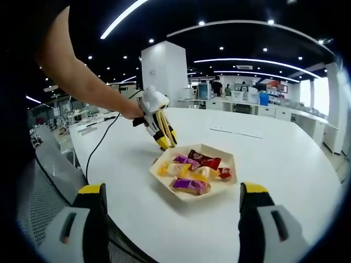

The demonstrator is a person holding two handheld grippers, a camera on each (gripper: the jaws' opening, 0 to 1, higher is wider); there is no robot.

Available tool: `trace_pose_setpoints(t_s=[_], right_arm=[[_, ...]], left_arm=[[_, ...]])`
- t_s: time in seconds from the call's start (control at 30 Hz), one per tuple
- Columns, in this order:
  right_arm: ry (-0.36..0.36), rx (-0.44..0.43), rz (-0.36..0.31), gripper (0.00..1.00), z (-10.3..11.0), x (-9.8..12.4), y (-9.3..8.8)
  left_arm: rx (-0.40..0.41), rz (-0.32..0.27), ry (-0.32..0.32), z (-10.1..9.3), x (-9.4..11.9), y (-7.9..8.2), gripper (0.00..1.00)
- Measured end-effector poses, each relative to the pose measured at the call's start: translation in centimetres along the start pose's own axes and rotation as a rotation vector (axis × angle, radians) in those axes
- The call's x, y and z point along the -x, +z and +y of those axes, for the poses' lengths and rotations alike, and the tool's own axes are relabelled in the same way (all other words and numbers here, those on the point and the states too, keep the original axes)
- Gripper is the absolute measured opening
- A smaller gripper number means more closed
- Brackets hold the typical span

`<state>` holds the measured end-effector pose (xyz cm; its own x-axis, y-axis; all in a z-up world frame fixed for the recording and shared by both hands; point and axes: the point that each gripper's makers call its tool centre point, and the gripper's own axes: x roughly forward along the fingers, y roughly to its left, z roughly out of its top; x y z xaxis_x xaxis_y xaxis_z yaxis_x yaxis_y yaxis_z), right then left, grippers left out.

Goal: Place the target food into the container with the food tongs after gripping and lifting it, then release it inside without dropping or visibly crushing the food.

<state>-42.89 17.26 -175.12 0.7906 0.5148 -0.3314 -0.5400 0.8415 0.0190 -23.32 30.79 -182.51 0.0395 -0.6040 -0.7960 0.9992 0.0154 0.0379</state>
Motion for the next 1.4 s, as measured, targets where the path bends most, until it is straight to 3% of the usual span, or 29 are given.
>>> trace_pose_setpoints(t_s=[0.2,0.47,0.6,0.8,1.07,1.4], right_arm=[[0.002,0.0,0.004,0.99,0.0,0.0,-0.1],[0.001,0.001,0.007,0.99,0.0,0.0,-0.1],[0.005,0.004,0.008,0.99,0.1,0.0,-0.1],[0.002,0.002,0.007,0.99,0.0,0.0,-0.1],[0.004,0.003,0.006,0.99,0.1,0.0,0.0],[0.002,0.006,0.004,0.99,0.1,0.0,0.0]], left_arm=[[0.041,-0.006,0.029,0.4,0.1,0.0,0.19],[0.097,-0.008,0.022,0.4,0.9,0.2,0.18],[0.14,0.029,0.03,1.0,1.6,-0.3,0.19],[0.16,0.005,0.027,0.8,3.2,1.2,0.18],[0.187,-0.029,0.064,2.2,6.1,3.1,0.18],[0.138,-0.034,0.085,2.8,9.5,5.9,0.18]])
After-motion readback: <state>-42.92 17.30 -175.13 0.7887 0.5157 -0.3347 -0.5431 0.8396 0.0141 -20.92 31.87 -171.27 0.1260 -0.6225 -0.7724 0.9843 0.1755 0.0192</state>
